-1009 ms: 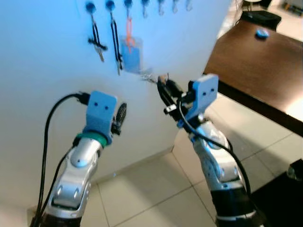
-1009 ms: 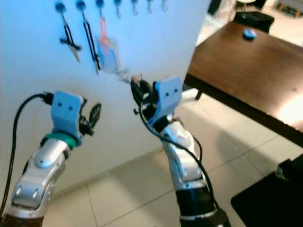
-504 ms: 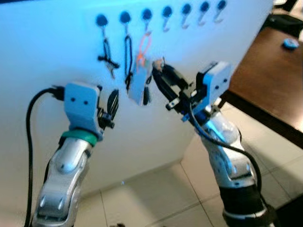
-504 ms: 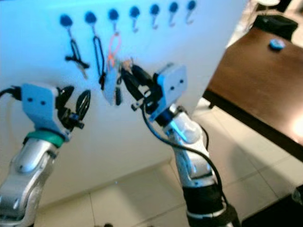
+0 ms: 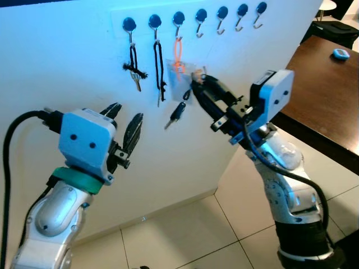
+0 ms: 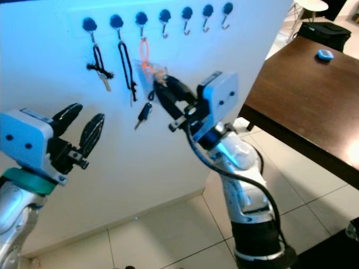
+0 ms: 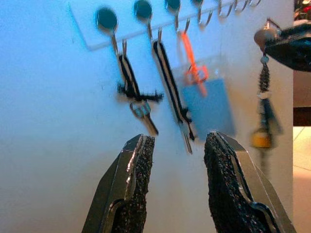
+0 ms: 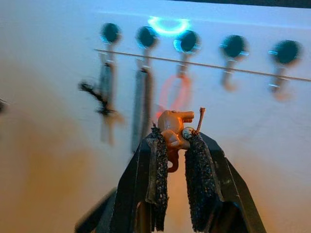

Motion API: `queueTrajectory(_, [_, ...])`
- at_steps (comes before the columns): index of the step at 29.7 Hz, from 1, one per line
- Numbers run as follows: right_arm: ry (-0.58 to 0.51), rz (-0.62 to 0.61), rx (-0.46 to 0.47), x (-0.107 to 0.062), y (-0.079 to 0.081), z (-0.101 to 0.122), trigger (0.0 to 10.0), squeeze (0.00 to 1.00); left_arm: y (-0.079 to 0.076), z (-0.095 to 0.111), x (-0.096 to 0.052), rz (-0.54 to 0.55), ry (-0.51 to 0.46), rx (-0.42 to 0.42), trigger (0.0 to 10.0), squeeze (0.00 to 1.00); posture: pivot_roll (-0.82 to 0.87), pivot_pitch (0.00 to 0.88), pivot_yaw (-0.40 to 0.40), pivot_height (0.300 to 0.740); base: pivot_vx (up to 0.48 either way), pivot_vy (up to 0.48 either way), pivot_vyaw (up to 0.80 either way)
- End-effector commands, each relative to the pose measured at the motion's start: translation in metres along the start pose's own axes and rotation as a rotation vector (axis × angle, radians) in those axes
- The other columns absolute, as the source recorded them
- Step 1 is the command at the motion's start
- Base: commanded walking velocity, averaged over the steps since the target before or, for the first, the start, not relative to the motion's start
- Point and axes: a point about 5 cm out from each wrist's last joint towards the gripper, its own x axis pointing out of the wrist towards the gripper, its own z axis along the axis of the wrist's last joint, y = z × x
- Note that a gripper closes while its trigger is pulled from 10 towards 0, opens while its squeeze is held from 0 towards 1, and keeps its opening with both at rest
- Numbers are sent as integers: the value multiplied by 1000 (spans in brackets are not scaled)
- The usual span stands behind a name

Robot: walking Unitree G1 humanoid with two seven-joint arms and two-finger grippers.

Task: Hang keys on a hook

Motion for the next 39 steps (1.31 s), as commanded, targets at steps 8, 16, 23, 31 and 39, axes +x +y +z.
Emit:
queueTrajectory(8, [-55, -198, -122, 6, -45, 20, 10000, 0, 9, 24, 29, 43, -121, 0, 10000, 0, -43, 102, 83, 740, 0, 0, 0])
queueTrajectory(16, [-74, -208, -172, 24, -52, 22, 10000, 0, 2, 34, 41, 18, -174, -10, 10000, 0, -45, 105, 83, 740, 0, 0, 0])
queueTrajectory(23, [-100, -238, -220, 42, -60, 27, 10000, 0, -3, 38, 46, 7, -190, -16, 10000, 0, -42, 108, 87, 740, 0, 0, 0])
queueTrajectory(31, [-164, -170, -212, 66, -55, 37, 10000, 0, -4, 38, 46, 6, -186, -27, 10000, 0, -27, 111, 83, 740, 0, 0, 0])
queueTrajectory(39, [-180, -156, -215, 75, -53, 36, 10000, 0, -5, 38, 46, 7, -181, -28, 10000, 0, -20, 112, 80, 740, 0, 0, 0])
